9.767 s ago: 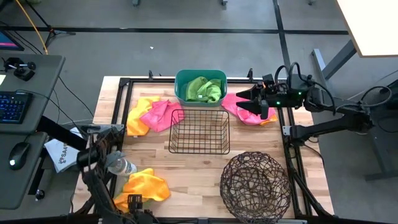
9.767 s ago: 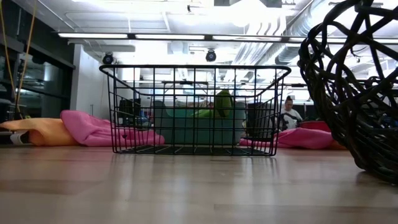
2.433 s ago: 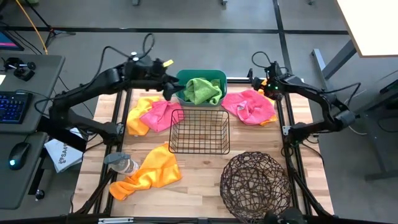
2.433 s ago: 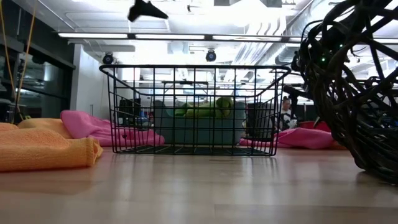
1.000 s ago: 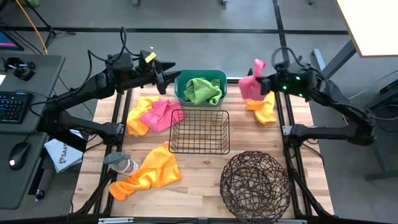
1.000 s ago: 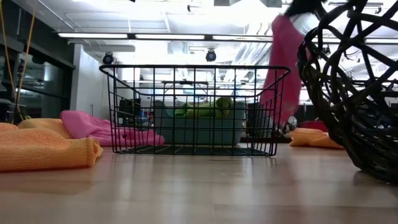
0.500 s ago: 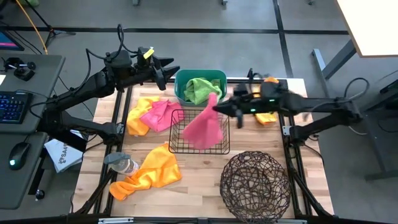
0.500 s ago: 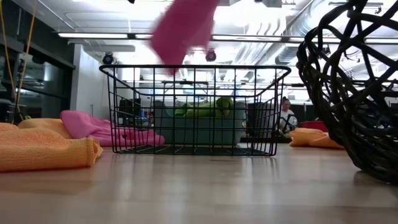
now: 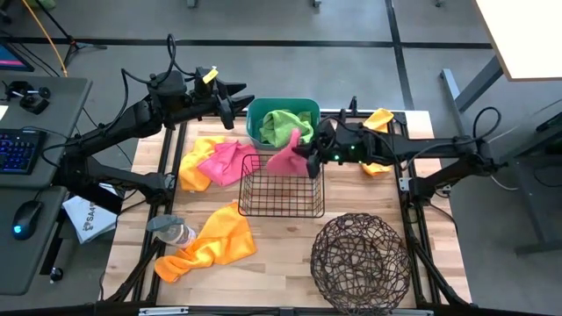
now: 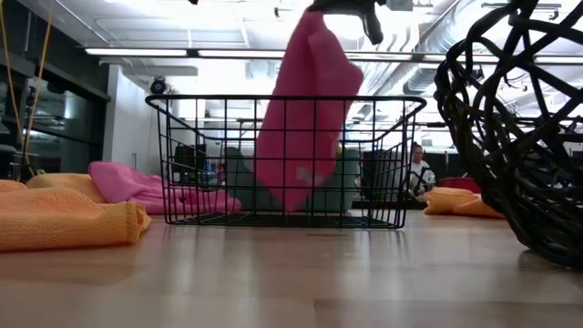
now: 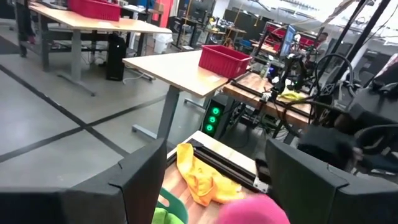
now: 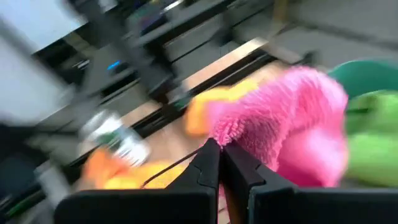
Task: Sort microfiber towel by color & place in baskets
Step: Put the right pink microfiber cloth into the wire basket
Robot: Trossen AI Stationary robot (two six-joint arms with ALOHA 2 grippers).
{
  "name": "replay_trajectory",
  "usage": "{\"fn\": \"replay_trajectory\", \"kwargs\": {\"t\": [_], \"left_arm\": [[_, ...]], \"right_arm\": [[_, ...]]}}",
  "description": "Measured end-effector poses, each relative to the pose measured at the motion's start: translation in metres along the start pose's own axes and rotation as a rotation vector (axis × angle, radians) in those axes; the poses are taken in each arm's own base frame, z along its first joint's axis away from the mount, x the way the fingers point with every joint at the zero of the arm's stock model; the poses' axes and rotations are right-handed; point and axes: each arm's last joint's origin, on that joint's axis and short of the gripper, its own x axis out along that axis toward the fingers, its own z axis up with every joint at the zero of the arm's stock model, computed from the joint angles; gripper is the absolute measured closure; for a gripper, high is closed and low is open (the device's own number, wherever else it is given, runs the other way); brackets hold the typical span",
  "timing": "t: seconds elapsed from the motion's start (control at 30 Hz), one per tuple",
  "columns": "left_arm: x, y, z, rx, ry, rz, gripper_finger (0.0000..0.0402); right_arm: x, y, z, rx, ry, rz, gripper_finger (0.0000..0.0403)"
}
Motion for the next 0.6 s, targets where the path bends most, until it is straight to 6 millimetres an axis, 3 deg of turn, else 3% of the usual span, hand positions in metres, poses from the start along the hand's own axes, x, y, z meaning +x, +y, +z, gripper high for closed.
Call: {"fn": "replay_trajectory", "kwargs": {"t": [0.27, 0.6], "left_arm": [[0.0, 0.0, 0.001, 0.01, -0.009, -0.002, 0.0142], [0.0, 0.0, 0.001, -0.015, -0.007, -0.002, 0.0142]], "right_arm": [[0.023, 0.015, -0.03, -0.037, 0.293, 0.348, 0.0403], [0.057, 0.002, -0.065, -0.031, 0.471, 0.216, 0.0395]]}}
